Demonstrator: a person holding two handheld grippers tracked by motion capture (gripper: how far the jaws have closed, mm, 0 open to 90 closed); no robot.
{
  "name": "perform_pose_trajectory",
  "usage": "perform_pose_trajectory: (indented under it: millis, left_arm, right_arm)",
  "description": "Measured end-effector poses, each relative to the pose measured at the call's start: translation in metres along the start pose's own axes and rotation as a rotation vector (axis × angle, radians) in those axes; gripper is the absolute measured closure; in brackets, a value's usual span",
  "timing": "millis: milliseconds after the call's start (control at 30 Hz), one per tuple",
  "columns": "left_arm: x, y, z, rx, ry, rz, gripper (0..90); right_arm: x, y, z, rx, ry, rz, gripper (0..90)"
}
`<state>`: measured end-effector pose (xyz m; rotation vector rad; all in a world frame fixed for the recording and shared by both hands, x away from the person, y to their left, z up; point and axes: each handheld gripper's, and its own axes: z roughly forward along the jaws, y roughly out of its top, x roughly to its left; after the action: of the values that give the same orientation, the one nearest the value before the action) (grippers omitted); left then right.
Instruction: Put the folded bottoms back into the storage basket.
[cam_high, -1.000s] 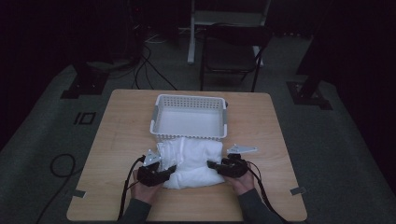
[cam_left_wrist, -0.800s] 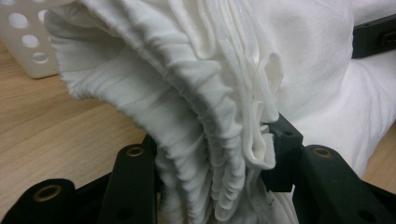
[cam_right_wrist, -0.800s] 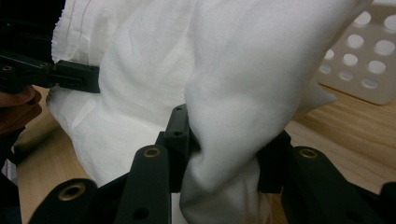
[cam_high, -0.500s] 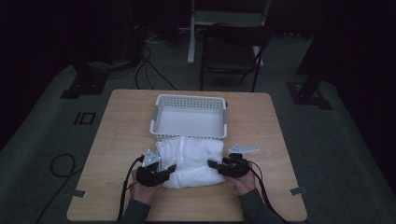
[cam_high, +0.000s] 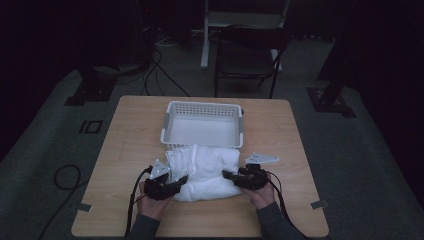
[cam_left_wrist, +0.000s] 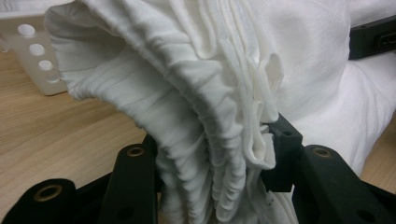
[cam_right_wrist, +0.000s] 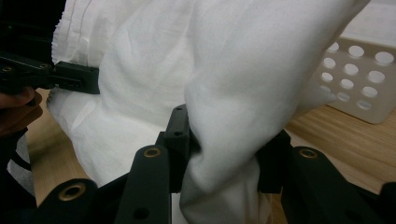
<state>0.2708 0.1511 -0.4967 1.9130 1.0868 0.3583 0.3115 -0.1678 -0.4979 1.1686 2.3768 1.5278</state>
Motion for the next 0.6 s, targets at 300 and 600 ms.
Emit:
perform_pose_trajectory:
  millis: [300,600]
  left_arm:
    - [-0.0038,0.0042,-0.0055,-0.011,0.001,0.000,56.1]
    - [-0.0050,0.0079,-0.0107,-0.021,-0.001,0.003,56.2]
  right_arm:
    - [0.0025,0.0033,-0.0043,-0.012,0.002,0.003,64.7]
    - [0.0052,0.0067,-0.0080,-0.022,0.002,-0.004,64.8]
